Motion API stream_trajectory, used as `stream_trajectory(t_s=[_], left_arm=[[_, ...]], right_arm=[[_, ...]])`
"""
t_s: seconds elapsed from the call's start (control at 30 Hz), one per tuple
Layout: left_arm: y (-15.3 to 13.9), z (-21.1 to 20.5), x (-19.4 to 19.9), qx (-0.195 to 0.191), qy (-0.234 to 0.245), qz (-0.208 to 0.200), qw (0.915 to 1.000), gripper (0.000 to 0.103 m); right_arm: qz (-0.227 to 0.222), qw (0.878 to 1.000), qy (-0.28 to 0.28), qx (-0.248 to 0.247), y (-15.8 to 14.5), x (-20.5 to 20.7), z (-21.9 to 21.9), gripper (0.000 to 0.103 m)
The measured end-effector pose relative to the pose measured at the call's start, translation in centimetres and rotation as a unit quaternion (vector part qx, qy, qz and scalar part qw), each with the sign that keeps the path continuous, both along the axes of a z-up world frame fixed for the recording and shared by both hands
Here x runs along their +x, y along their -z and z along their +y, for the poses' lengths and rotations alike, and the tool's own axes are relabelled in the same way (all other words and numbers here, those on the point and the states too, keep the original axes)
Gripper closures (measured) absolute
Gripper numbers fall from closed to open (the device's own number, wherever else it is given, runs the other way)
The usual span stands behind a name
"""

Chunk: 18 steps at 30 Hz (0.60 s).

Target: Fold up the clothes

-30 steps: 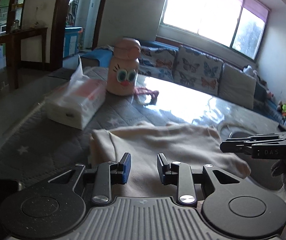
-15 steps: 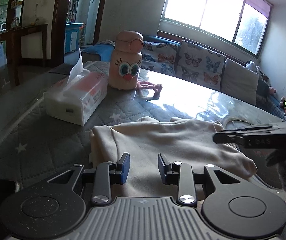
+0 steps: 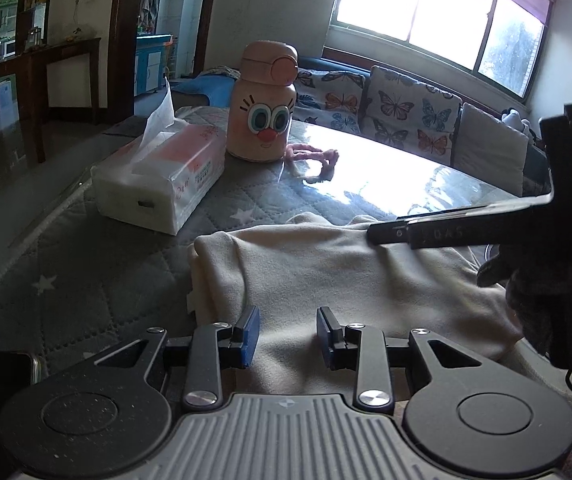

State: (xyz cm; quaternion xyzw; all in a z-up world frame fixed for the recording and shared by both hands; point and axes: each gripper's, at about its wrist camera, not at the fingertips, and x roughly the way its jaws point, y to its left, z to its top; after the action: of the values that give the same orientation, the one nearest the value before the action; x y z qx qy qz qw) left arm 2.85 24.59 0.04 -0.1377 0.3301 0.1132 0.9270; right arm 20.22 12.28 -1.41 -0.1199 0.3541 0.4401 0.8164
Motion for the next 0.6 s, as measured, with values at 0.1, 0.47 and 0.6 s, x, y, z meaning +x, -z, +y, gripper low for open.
stream_trajectory(t_s=[0.1, 0.47, 0.6], left_arm=[[-0.3, -0.2, -0.2, 0.001, -0.001, -0.003, 1.0, 0.067], [-0.8, -1.4, -2.2, 0.013, 0.009, -0.012, 0.9998, 0.061], [-0.4, -1.9, -3.3, 0.013, 0.007, -0.005, 0.9999, 0.058]], right_arm=[[-0.004, 1.0, -0.002, 0.0, -0.7, -0.3, -0.5, 0.063], [-0.019, 0.996, -0.07, -0.047, -2.1, -6.1, -3.6, 0.062], [-0.039, 0.992, -0.096, -0.065, -1.8, -9.4, -4.4, 0.061]])
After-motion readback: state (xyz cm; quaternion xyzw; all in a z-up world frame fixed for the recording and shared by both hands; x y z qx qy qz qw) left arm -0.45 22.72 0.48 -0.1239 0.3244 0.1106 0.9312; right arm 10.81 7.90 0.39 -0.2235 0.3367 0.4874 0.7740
